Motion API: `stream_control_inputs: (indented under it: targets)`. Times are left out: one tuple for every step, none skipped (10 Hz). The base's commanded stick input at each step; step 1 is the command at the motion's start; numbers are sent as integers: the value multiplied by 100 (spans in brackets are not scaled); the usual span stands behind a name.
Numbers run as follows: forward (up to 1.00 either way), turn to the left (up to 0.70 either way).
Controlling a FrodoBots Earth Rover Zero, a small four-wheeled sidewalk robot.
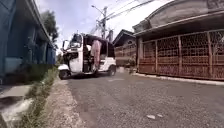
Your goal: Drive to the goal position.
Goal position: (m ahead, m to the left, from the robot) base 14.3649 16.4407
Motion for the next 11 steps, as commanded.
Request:
stream_control_inputs:
  targets:
    - [0,-68]
    - [0,-67]
    - [0,-67]
    - [0,-67]
    - [0,-67]
    - [0,-67]
    - [0,-67]
    - [6,-56]
    - [33,-24]
    - [66,-3]
    - [70,0]
